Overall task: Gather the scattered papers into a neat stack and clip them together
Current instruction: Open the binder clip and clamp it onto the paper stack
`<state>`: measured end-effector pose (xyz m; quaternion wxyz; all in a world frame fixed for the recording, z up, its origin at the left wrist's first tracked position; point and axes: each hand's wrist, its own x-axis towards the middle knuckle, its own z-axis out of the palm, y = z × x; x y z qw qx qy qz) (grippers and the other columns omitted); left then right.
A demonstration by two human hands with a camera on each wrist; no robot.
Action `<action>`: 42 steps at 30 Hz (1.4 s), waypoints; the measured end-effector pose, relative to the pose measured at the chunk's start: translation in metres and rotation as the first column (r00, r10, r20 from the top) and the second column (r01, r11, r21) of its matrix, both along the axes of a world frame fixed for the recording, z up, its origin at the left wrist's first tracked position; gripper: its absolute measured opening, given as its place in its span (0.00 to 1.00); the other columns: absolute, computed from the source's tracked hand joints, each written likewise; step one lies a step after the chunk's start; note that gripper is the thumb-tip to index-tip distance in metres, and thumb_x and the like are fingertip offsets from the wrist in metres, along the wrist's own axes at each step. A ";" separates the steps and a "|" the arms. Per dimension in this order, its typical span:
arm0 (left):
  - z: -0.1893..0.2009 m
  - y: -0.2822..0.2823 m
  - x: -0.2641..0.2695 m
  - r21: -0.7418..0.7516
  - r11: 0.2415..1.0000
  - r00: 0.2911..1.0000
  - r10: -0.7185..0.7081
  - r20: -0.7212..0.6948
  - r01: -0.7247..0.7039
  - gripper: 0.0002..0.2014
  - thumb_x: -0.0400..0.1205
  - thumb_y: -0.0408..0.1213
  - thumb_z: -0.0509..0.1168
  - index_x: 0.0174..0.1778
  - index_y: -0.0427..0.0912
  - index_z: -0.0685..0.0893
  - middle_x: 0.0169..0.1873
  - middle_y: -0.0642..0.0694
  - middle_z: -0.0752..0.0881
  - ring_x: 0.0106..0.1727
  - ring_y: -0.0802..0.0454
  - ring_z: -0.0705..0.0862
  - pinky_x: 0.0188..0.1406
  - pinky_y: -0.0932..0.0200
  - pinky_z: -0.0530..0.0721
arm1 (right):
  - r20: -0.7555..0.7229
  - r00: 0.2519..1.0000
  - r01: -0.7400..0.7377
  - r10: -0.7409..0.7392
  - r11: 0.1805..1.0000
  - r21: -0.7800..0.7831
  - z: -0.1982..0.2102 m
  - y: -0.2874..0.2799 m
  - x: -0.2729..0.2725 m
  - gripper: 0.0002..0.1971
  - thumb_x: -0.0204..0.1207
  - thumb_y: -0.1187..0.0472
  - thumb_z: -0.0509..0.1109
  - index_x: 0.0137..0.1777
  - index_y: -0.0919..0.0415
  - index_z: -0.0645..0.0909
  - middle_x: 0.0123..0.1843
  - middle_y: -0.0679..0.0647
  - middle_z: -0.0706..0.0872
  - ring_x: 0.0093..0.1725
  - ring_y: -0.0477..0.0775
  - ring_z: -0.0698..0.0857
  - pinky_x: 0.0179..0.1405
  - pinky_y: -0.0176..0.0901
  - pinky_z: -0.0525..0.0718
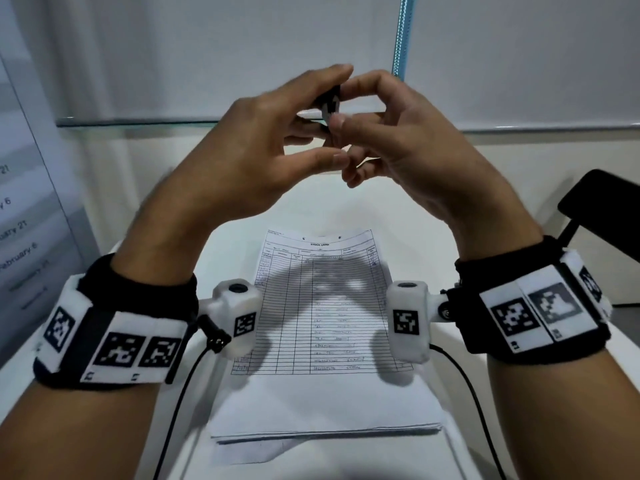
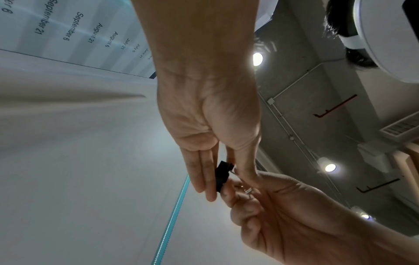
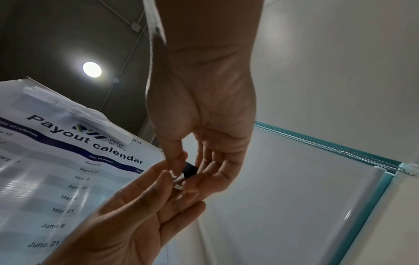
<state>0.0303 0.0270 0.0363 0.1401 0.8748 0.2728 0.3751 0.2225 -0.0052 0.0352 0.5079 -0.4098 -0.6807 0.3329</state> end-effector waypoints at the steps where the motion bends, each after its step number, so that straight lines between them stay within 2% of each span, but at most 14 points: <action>1: -0.001 0.001 0.000 -0.012 1.000 1.000 -0.023 0.009 0.024 0.36 0.82 0.41 0.75 0.85 0.54 0.68 0.74 0.55 0.80 0.68 0.61 0.87 0.75 0.55 0.82 | -0.010 1.000 0.011 -0.011 1.000 0.001 0.000 0.001 0.002 0.12 0.83 0.60 0.71 0.64 0.59 0.76 0.41 0.56 0.91 0.34 0.54 0.85 0.40 0.49 0.87; 6: -0.006 0.005 0.002 -0.084 0.993 0.997 -0.079 -0.019 0.077 0.35 0.84 0.38 0.73 0.86 0.55 0.67 0.77 0.58 0.78 0.70 0.65 0.84 0.77 0.54 0.81 | -0.042 0.997 0.057 -0.057 0.998 -0.013 -0.003 0.003 0.006 0.08 0.83 0.58 0.72 0.57 0.58 0.78 0.38 0.56 0.91 0.32 0.54 0.86 0.36 0.48 0.85; 10: -0.009 0.007 0.002 -0.157 0.974 0.986 -0.165 0.014 0.166 0.35 0.84 0.41 0.72 0.87 0.52 0.65 0.79 0.54 0.77 0.72 0.56 0.85 0.77 0.45 0.81 | -0.020 0.993 0.118 -0.118 0.993 0.020 -0.002 0.004 0.004 0.10 0.82 0.55 0.73 0.54 0.61 0.79 0.34 0.55 0.89 0.31 0.53 0.85 0.35 0.48 0.85; 12: -0.008 0.007 -0.001 -0.192 0.959 0.978 -0.203 0.050 0.209 0.37 0.82 0.43 0.71 0.87 0.49 0.65 0.79 0.49 0.78 0.72 0.52 0.86 0.76 0.42 0.81 | 0.021 0.988 0.151 -0.152 0.988 0.044 0.000 0.004 0.004 0.12 0.83 0.54 0.72 0.54 0.65 0.80 0.33 0.54 0.90 0.31 0.54 0.87 0.35 0.48 0.86; 16: -0.003 0.006 -0.009 -0.242 0.934 0.964 -0.245 0.100 0.263 0.34 0.83 0.41 0.70 0.86 0.46 0.67 0.73 0.44 0.83 0.68 0.49 0.88 0.72 0.50 0.84 | 0.052 0.983 0.173 -0.177 0.982 0.078 0.001 0.005 0.001 0.17 0.85 0.55 0.70 0.55 0.73 0.80 0.31 0.54 0.91 0.31 0.56 0.89 0.37 0.51 0.89; 19: -0.003 0.009 -0.012 -0.260 0.925 0.958 -0.244 0.152 0.277 0.28 0.86 0.34 0.67 0.83 0.42 0.70 0.68 0.45 0.87 0.68 0.48 0.88 0.68 0.55 0.85 | 0.000 0.993 0.118 -0.118 0.992 0.053 -0.002 0.006 0.001 0.14 0.86 0.56 0.69 0.52 0.70 0.80 0.32 0.57 0.91 0.31 0.57 0.89 0.36 0.51 0.87; 21: -0.004 0.013 -0.016 -0.275 0.913 0.946 -0.249 0.207 0.300 0.25 0.87 0.34 0.66 0.82 0.39 0.72 0.67 0.43 0.88 0.69 0.43 0.87 0.71 0.46 0.85 | -0.024 0.996 0.085 -0.084 0.995 0.046 -0.004 0.008 0.001 0.11 0.86 0.57 0.67 0.53 0.68 0.79 0.33 0.57 0.90 0.31 0.56 0.89 0.36 0.48 0.87; 24: -0.005 0.019 -0.019 -0.326 0.888 0.932 -0.240 0.273 0.324 0.23 0.87 0.39 0.64 0.79 0.43 0.76 0.69 0.39 0.88 0.68 0.35 0.88 0.74 0.34 0.81 | -0.016 0.997 0.081 -0.080 0.995 0.058 -0.007 0.010 0.000 0.10 0.88 0.58 0.65 0.54 0.68 0.79 0.32 0.55 0.90 0.31 0.54 0.88 0.37 0.47 0.87; 27: -0.006 0.023 -0.015 -0.310 0.916 0.934 -0.148 0.325 0.253 0.16 0.91 0.33 0.57 0.74 0.45 0.81 0.60 0.42 0.92 0.56 0.39 0.93 0.68 0.37 0.86 | 0.010 0.998 0.056 -0.056 0.997 0.061 -0.008 0.010 0.000 0.10 0.89 0.59 0.63 0.53 0.66 0.78 0.35 0.57 0.88 0.32 0.54 0.87 0.39 0.49 0.87; 30: -0.010 0.024 -0.007 -0.231 0.964 0.930 -0.038 0.365 0.130 0.12 0.91 0.32 0.61 0.68 0.46 0.83 0.48 0.50 0.95 0.45 0.49 0.94 0.56 0.45 0.92 | 0.004 1.000 -0.001 0.000 0.999 0.054 -0.007 0.007 -0.004 0.10 0.89 0.59 0.62 0.51 0.64 0.79 0.36 0.59 0.89 0.33 0.54 0.87 0.40 0.49 0.87; 34: -0.010 0.024 0.002 -0.036 0.990 0.933 0.140 0.333 -0.136 0.11 0.85 0.45 0.70 0.62 0.51 0.86 0.52 0.56 0.90 0.52 0.61 0.90 0.55 0.48 0.91 | -0.006 0.998 0.062 -0.062 0.997 0.035 -0.009 0.011 -0.011 0.12 0.89 0.58 0.63 0.54 0.69 0.80 0.37 0.59 0.91 0.33 0.56 0.89 0.39 0.50 0.85; 36: -0.007 0.020 0.003 -0.069 0.994 0.951 0.101 0.291 -0.085 0.12 0.84 0.49 0.72 0.61 0.51 0.88 0.55 0.57 0.90 0.56 0.62 0.90 0.60 0.51 0.90 | -0.037 0.993 0.112 -0.111 0.993 0.027 -0.011 0.014 -0.012 0.15 0.88 0.57 0.64 0.56 0.73 0.79 0.37 0.59 0.92 0.33 0.57 0.90 0.39 0.50 0.86; 39: -0.006 0.022 0.000 -0.160 0.986 0.965 0.006 0.260 0.037 0.15 0.80 0.47 0.75 0.62 0.52 0.88 0.61 0.52 0.90 0.64 0.59 0.89 0.69 0.48 0.87 | -0.099 0.990 0.103 -0.104 0.995 -0.007 -0.012 0.013 -0.013 0.16 0.88 0.57 0.65 0.57 0.74 0.78 0.39 0.61 0.93 0.37 0.59 0.91 0.39 0.47 0.86; 42: -0.009 0.027 -0.001 -0.209 0.973 0.960 -0.034 0.279 0.095 0.17 0.77 0.44 0.78 0.62 0.50 0.88 0.61 0.49 0.90 0.64 0.57 0.89 0.67 0.49 0.88 | -0.116 0.988 0.098 -0.100 0.995 -0.026 -0.012 0.012 -0.018 0.15 0.88 0.57 0.65 0.58 0.72 0.78 0.39 0.61 0.93 0.37 0.59 0.92 0.39 0.47 0.87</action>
